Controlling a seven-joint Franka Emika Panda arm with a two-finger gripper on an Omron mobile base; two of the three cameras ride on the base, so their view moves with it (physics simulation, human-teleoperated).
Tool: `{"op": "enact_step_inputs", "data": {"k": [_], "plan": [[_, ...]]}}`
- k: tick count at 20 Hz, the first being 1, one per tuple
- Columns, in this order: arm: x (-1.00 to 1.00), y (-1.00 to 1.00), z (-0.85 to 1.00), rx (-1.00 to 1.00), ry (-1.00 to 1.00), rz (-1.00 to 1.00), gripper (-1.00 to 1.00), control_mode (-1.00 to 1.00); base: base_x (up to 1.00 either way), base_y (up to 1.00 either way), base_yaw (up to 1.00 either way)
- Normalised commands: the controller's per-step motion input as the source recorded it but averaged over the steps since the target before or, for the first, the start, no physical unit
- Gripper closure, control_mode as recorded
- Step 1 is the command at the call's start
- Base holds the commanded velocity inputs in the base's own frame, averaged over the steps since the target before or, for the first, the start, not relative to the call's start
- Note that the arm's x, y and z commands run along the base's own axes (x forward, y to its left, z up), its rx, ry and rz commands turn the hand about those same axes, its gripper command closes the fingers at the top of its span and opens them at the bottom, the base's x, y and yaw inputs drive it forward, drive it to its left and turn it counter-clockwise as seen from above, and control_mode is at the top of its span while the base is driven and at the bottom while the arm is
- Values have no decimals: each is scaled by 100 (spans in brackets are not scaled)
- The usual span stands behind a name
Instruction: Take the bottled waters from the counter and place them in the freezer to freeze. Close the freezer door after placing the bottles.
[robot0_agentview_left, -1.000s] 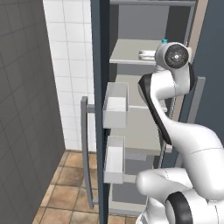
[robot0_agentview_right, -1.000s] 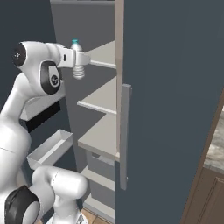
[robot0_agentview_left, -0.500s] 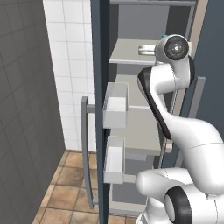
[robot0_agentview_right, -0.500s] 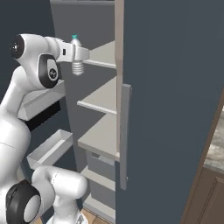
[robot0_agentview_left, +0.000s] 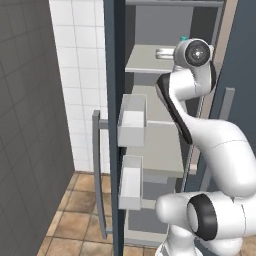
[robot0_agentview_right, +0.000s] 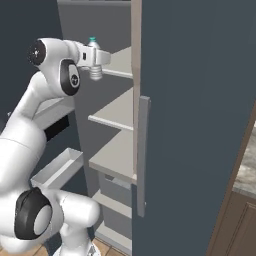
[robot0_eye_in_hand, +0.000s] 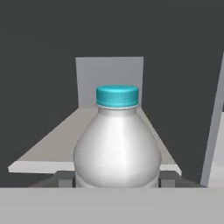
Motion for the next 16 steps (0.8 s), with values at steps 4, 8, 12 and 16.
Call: {"op": "enact_step_inputs", "data": {"k": [4, 8, 12, 16], "plan": [[19, -9, 13, 0, 1, 3, 100, -100, 0, 0, 0], [32, -5, 0, 0, 6, 2, 100, -100, 0, 0, 0], [34, -14, 0, 0, 8, 0, 100, -100, 0, 0, 0], [35, -19, 0, 0, 0, 1, 100, -100, 0, 0, 0]]}}
